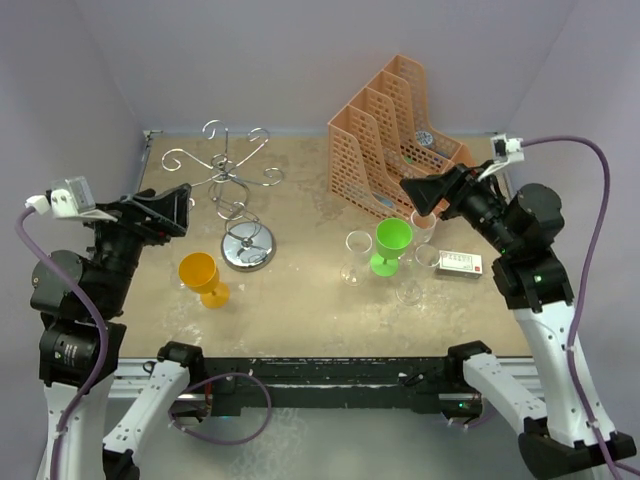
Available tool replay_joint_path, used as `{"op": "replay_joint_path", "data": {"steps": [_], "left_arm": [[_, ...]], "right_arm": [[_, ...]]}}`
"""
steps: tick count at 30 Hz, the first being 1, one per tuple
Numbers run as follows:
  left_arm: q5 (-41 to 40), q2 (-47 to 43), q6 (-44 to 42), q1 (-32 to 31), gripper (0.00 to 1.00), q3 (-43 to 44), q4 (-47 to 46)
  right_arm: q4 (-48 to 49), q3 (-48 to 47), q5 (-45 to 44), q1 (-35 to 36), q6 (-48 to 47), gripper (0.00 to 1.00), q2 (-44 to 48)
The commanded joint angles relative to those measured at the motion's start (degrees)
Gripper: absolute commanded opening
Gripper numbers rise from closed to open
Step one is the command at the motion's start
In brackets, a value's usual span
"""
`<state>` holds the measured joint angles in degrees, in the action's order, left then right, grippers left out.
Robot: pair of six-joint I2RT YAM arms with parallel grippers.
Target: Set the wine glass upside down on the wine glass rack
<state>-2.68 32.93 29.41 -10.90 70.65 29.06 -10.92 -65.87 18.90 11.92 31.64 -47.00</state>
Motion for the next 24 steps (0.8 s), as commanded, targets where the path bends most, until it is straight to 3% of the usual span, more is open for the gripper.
{"op": "replay_joint_path", "data": {"steps": [1,9,17,24], "left_arm": [[6.05,1.43,0.50,0.60,0.79,-0.19,-11.34],[7.63,4.14,1.21,0.71,0.77,-0.46,-18.01],[6.81,5.08,2.99,0.70,0.76,1.15,-18.27],[7.31,5.82,3.13,0.70,0.76,1.18,-20.09]], "right_arm": [[3.51,-2.05,7.26,0.51,-3.53,0.79,-3.62],[-2.85,-6.60,-10.73,17.59,-6.83,0.71,-12.89],[-13.05,-9.27,-17.83,25.91,-11.16,0.53,-20.58],[-18.11,-8.68,-26.44,30.27,-11.09,0.49,-24.60]]}}
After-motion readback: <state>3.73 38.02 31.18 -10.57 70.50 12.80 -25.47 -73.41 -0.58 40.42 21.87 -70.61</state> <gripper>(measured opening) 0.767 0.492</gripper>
